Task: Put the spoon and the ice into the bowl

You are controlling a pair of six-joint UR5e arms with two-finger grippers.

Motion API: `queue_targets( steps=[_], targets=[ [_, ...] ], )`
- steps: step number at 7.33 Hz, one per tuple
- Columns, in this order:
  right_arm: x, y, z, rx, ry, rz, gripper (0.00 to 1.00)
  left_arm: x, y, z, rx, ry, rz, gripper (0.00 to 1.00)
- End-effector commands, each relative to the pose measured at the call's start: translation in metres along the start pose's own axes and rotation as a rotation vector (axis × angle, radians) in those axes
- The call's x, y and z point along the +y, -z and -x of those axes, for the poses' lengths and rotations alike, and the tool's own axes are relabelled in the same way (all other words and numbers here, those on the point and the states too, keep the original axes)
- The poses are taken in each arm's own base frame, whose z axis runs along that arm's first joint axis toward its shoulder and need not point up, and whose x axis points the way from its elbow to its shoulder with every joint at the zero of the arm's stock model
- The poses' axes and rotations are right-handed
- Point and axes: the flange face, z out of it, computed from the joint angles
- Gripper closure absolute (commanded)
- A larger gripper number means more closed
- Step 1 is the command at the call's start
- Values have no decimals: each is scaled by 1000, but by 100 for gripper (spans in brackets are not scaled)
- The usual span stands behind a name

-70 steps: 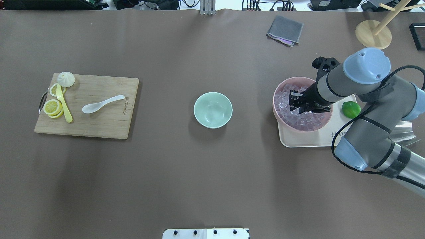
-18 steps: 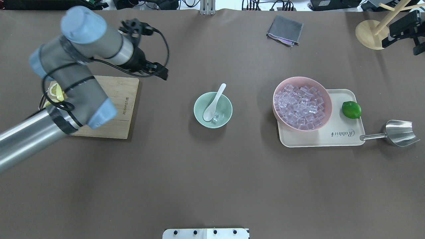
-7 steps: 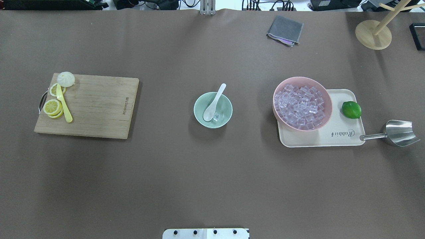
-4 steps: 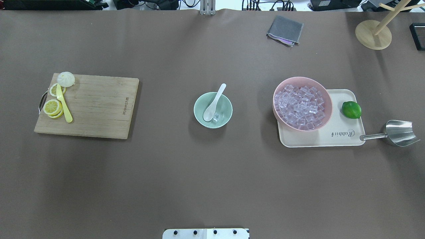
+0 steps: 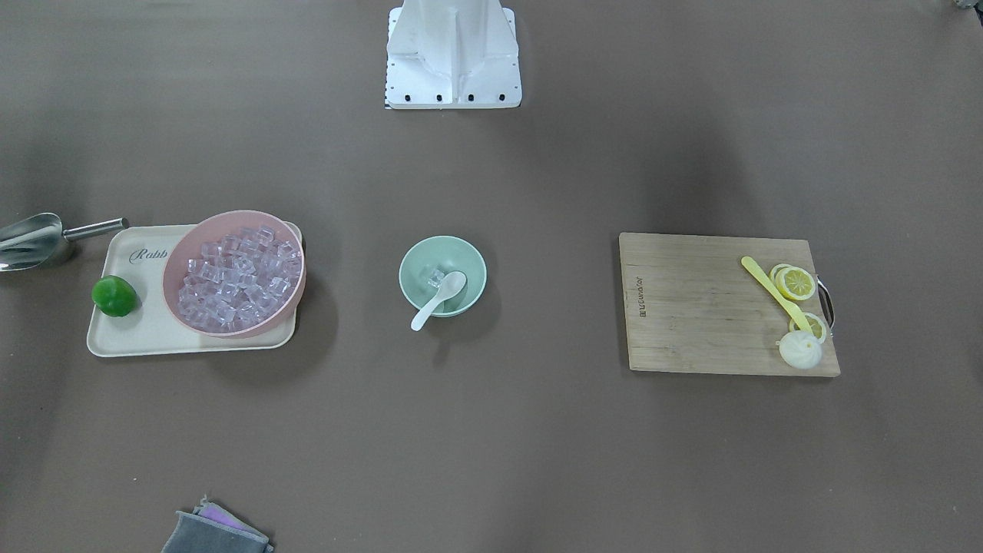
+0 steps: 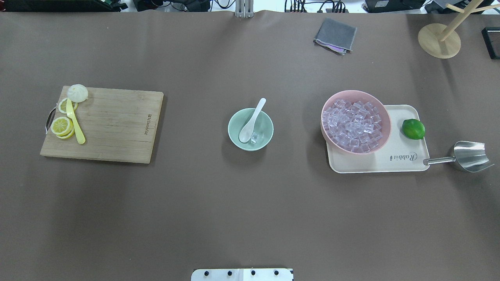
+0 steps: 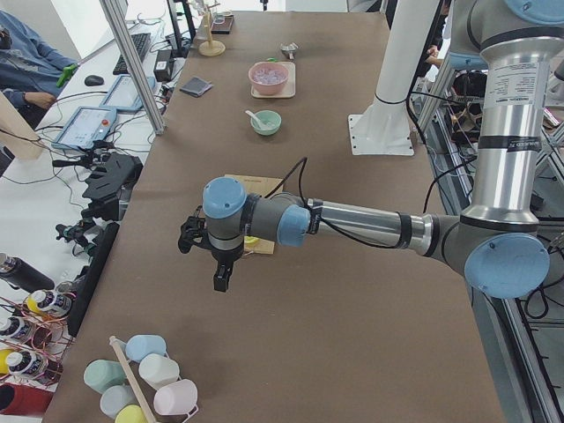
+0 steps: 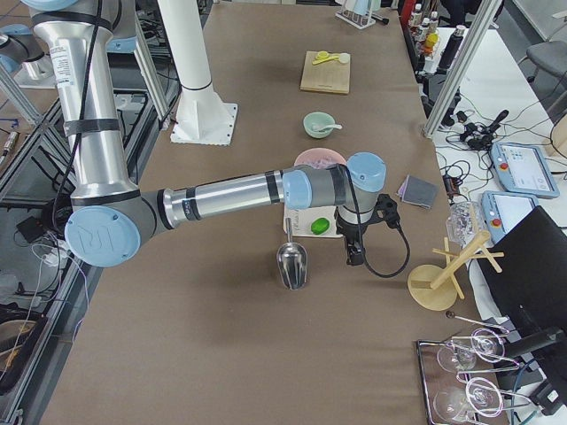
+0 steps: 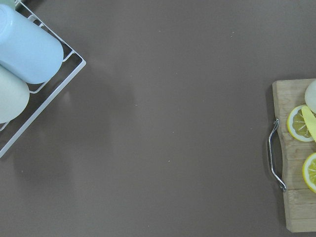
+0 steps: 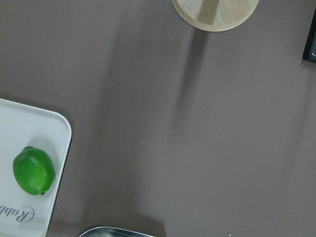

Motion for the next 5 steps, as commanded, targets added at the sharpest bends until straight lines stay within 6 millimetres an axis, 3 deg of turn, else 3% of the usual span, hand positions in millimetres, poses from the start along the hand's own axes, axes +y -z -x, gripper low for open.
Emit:
queue_targets(
  steps=[1, 5],
  targets=[
    [3, -2, -1, 0, 0, 4, 0, 10, -8, 7, -9, 10, 13, 2],
    [2, -1, 0, 0, 6, 2, 0, 11, -8, 6, -1, 9, 15, 2]
  ],
)
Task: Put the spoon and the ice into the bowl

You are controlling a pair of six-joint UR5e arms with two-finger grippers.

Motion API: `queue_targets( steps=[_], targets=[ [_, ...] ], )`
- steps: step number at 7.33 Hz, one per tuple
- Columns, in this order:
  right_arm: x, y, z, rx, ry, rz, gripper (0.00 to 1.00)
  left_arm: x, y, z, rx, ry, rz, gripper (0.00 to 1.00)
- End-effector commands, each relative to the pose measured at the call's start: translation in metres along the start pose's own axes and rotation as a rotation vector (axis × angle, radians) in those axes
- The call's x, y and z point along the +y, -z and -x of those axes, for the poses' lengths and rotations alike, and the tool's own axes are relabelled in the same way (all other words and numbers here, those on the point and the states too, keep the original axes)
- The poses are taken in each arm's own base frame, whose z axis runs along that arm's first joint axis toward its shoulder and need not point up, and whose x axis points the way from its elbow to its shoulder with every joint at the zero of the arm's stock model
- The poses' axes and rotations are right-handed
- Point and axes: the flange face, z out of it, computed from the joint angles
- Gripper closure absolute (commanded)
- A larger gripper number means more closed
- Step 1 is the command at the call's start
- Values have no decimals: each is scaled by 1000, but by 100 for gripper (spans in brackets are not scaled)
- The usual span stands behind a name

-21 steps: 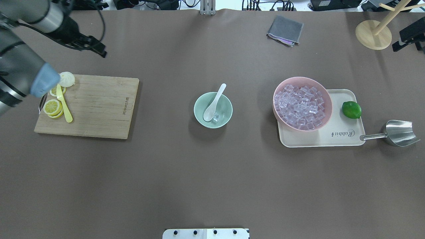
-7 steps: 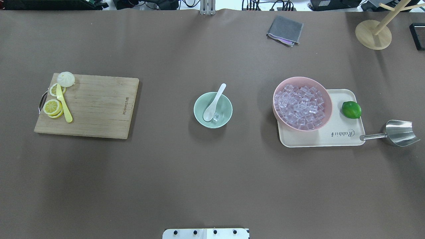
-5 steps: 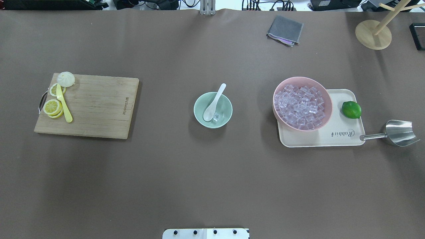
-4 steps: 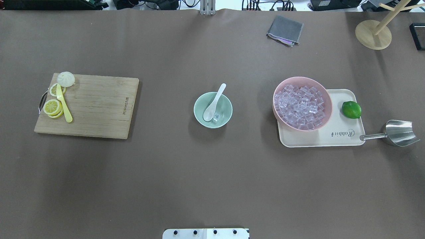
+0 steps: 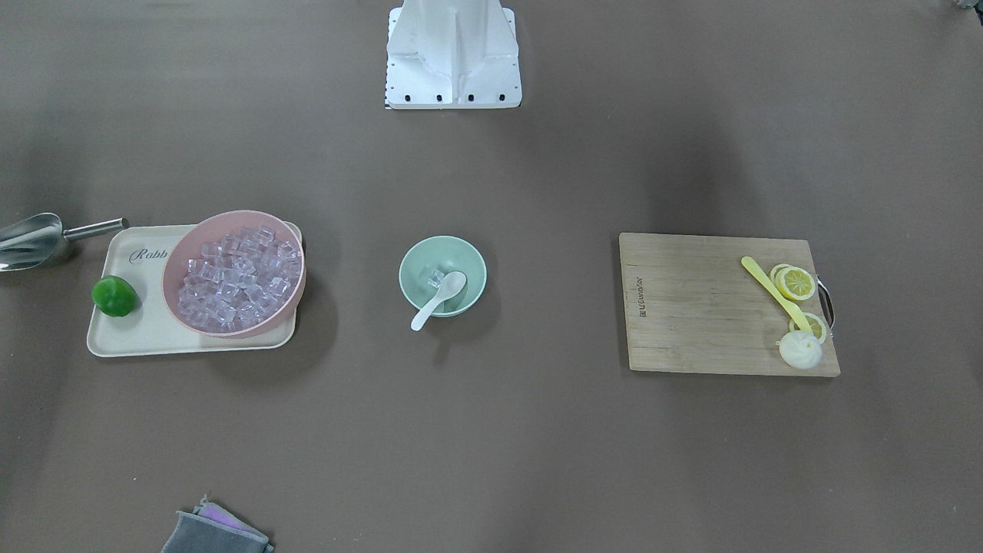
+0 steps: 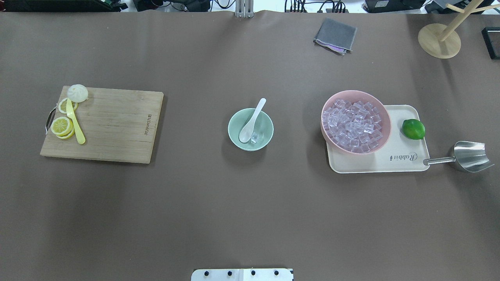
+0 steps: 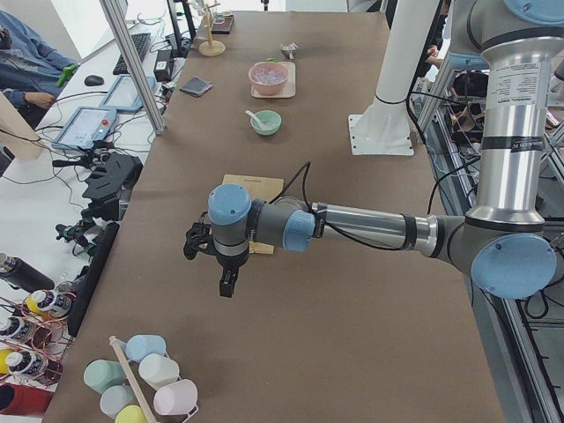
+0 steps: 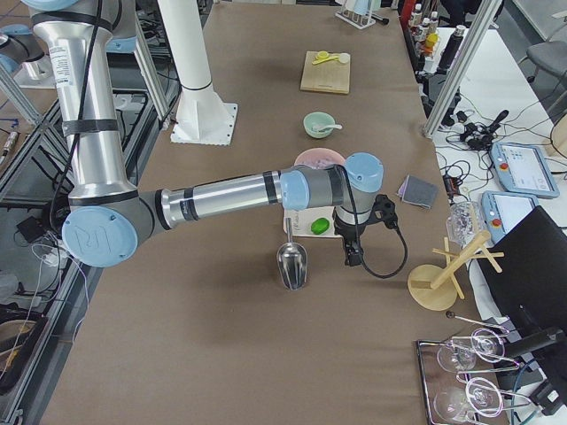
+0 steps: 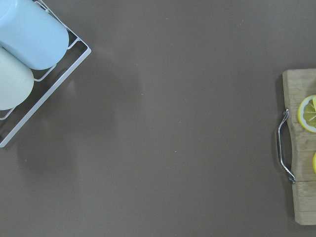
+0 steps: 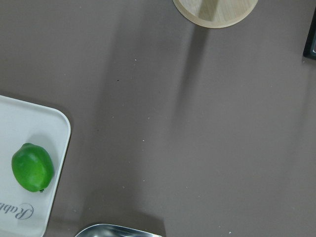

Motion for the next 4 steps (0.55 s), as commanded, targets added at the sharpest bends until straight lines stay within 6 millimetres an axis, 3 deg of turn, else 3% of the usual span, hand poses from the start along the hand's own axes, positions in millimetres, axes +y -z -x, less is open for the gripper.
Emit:
queue_targets(
  steps=[1, 4],
  targets=[
    [0, 0, 0, 0, 3, 0, 0, 1, -1, 1, 2, 3, 3, 2],
    [-1, 1, 0, 0, 4, -1, 0, -1, 2, -2, 5, -4, -3, 2]
  ],
)
